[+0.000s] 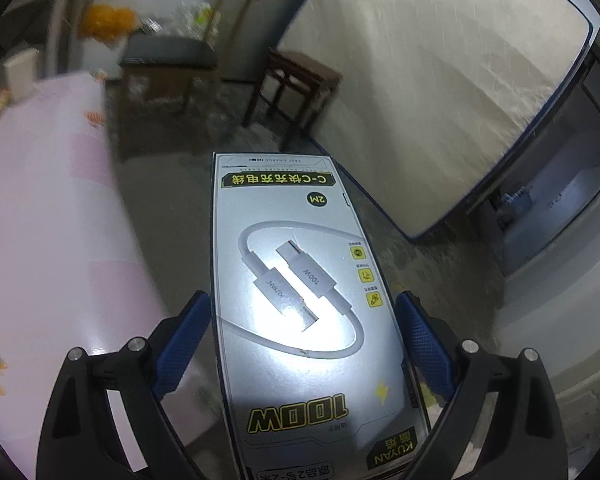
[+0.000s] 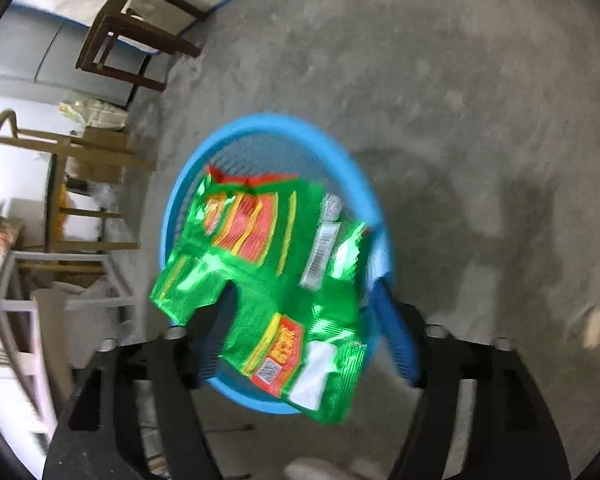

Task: Collect trash
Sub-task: 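Open both grippers to drop the green bag and cable box into the wastebasket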

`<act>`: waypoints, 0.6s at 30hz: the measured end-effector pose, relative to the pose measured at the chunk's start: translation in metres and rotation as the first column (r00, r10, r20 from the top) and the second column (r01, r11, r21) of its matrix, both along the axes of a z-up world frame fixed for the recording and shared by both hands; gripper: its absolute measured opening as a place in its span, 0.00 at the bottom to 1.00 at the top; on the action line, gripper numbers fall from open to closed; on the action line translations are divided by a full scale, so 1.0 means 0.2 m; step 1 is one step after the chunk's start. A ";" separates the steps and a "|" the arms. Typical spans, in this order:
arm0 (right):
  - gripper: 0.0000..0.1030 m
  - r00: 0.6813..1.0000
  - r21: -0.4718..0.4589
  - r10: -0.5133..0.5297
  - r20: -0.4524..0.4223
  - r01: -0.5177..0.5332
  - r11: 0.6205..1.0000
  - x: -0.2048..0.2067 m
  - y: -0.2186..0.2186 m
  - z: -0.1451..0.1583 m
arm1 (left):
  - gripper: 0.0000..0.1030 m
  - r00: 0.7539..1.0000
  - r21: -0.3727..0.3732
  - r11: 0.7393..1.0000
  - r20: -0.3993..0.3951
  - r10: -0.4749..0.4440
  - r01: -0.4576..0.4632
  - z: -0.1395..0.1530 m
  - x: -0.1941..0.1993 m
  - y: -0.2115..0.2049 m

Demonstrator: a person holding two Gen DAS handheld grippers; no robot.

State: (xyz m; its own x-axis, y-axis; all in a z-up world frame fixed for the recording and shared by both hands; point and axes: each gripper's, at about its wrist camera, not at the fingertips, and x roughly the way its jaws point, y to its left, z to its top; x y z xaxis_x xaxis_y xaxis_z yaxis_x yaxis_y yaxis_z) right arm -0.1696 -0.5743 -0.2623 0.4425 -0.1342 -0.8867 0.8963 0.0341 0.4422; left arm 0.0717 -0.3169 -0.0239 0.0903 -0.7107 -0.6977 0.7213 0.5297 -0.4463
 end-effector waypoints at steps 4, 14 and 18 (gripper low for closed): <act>0.71 1.000 -0.097 -0.013 0.010 0.014 0.995 -0.13 0.05 0.13 | 0.88 0.997 0.031 0.998 -0.060 -0.057 0.059 -0.13 -0.02 -0.27; 0.73 0.994 -0.092 -0.033 0.107 0.043 0.995 -0.25 0.21 0.19 | 0.95 0.964 0.180 0.980 -0.262 -0.036 0.086 -0.71 0.04 -0.96; 0.73 0.995 -0.091 0.001 0.099 0.008 0.996 -0.22 0.26 0.18 | 0.95 0.941 0.188 0.982 -0.334 0.051 0.014 -0.75 0.09 -0.83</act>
